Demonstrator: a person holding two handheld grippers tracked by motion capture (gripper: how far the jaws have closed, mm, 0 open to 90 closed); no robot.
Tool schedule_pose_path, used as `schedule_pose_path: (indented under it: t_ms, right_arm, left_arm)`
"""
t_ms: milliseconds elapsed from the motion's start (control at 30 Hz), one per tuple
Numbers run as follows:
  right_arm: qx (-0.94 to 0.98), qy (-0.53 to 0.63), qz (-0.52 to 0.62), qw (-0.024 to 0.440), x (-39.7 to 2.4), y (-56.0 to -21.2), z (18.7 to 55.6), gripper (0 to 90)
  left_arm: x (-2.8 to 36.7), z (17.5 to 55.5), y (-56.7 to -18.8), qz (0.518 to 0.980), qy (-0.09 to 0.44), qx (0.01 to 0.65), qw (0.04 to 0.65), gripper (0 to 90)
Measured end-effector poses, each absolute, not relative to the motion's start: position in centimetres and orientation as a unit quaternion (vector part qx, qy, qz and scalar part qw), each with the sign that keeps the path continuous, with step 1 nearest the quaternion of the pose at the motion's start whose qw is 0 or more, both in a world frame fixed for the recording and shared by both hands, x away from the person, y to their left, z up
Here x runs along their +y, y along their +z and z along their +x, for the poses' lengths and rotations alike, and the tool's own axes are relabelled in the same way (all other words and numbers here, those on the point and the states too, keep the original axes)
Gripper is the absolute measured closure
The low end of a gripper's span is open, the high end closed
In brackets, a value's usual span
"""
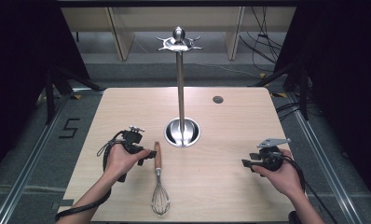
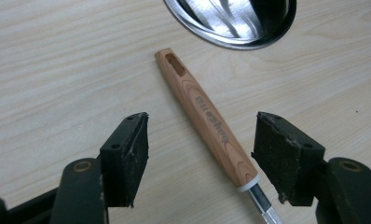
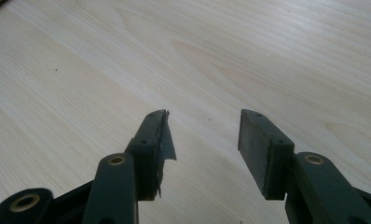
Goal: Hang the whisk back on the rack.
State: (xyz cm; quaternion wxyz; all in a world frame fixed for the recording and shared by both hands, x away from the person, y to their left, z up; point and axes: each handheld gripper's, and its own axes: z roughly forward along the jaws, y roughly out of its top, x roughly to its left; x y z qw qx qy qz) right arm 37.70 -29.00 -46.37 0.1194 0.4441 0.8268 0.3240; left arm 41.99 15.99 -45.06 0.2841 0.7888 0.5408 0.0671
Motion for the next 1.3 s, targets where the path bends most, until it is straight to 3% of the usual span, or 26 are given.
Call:
schedule_pose_path:
  t_ms: [267,567,633,833,1000,1133,1233,1300]
  right_arm:
    - [0.811,0.347,0.455,0.124,-28.9,-46.6,37.3,51.9]
    - [0.813,0.342,0.458,0.115,-28.8,-46.9,37.5,51.9]
    - [0.813,0.346,0.453,0.116,-28.8,-46.9,37.7,51.7]
    - [0.819,0.322,0.466,0.095,-28.7,-46.5,37.4,51.7]
    - [0.813,0.333,0.468,0.096,-28.6,-46.8,37.5,51.7]
    - [0.825,0.327,0.448,0.108,-28.9,-46.8,37.7,51.7]
    - [0.819,0.326,0.463,0.096,-28.7,-46.6,37.5,51.7]
    - [0.822,0.335,0.446,0.112,-28.7,-46.9,37.7,51.7]
  left_arm:
    - [13.2,43.2,-45.8,0.799,0.028,0.552,0.237,34.9]
    - [12.3,43.3,-47.3,0.827,0.027,0.533,0.178,37.3]
    - [12.1,43.1,-47.6,0.832,0.027,0.526,0.171,43.6]
    - [11.7,42.9,-47.9,0.84,0.026,0.519,0.156,48.8]
    - [12.2,42.7,-47.7,0.863,0.033,0.489,0.126,57.0]
    - [12.5,42.5,-47.5,0.857,0.026,0.503,0.11,63.5]
    - [13.1,42.5,-47.8,0.863,0.06,0.491,0.101,67.2]
    - [13.3,42.6,-47.8,0.868,0.055,0.485,0.093,67.1]
